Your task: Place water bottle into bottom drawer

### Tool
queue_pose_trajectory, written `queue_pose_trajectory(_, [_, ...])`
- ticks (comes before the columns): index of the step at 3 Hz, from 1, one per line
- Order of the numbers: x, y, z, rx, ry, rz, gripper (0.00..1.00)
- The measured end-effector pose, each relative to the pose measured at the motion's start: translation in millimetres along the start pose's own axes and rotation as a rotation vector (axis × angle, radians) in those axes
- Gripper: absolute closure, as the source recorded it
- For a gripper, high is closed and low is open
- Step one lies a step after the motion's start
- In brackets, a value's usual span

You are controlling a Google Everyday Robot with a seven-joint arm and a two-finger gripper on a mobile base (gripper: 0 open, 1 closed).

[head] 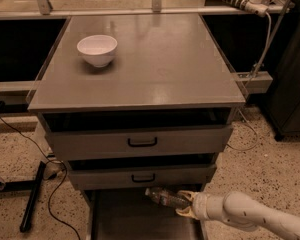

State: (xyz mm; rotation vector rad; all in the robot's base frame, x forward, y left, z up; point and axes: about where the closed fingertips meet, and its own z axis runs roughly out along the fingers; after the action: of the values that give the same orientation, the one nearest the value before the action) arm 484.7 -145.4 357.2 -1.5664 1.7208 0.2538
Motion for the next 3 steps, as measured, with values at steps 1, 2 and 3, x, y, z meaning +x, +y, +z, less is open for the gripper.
queue_pose_trajectory(1, [23.0, 24.7, 33.9, -0.06, 0.033, 0.021, 1.0])
queue_pose_trajectory(2, [38.3, 39.9, 61.9, -0.09, 0.045, 0.026, 1.0])
queue_pose_trajectory(3, [50.1, 44.8, 86.0, -0.088, 0.04, 0.028, 1.0])
